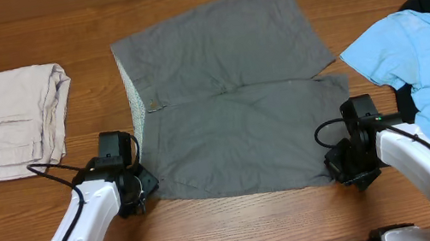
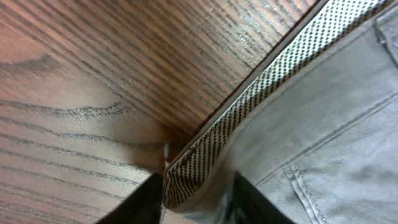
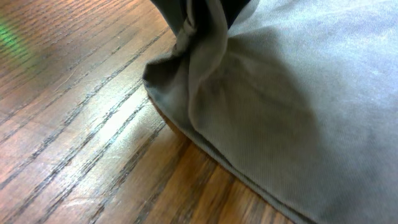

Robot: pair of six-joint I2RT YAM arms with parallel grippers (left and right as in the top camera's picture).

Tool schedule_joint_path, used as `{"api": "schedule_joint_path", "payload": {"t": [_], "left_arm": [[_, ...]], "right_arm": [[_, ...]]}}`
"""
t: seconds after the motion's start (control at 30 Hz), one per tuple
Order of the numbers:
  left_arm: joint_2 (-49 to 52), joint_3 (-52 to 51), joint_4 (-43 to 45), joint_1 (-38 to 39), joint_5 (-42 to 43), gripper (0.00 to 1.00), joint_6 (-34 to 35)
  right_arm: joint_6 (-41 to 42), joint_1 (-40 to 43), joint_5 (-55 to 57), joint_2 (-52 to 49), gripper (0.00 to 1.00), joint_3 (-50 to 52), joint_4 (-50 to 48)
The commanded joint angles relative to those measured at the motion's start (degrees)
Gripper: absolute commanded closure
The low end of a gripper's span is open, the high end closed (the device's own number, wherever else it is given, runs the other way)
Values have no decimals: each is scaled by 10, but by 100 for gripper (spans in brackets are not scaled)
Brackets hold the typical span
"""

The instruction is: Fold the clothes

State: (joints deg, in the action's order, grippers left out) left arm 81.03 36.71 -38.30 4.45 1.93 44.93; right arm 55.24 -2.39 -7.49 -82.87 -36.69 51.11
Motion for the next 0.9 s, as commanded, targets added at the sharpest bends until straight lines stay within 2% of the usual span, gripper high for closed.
{"api": "schedule_joint_path", "payload": {"t": [0.0,0.17,0.3,0.4,0.47,0.53,0.63,0.67,0.87], "left_arm": [[3,-10,-1,-2,0,56,1],[3,-10,-5,-2,-3,44,-3],[3,-10,-7,-2,-10,44,-6],[3,-10,-9,-2,-10,49,-6],[3,-12,-9,-2,-9,57,-6],[3,-16,-13,-2,-9,70,-6],[3,-16,-31,-2,-9,93,-13],[3,-16,-36,-2,-9,96,-15],[3,16,-94,-2,39,96,-73]], "right_arm": [[1,-1,19,-5,92,19,-3],[0,-1,19,-5,92,19,-3],[0,-1,19,-5,91,19,-3],[1,-1,19,-5,91,19,-3],[1,-1,19,-5,92,19,-4],[1,-1,19,-5,96,19,-3],[1,-1,21,-5,96,19,-3],[1,-1,21,-5,96,19,-3],[-8,-1,21,-5,96,-25,65]]}}
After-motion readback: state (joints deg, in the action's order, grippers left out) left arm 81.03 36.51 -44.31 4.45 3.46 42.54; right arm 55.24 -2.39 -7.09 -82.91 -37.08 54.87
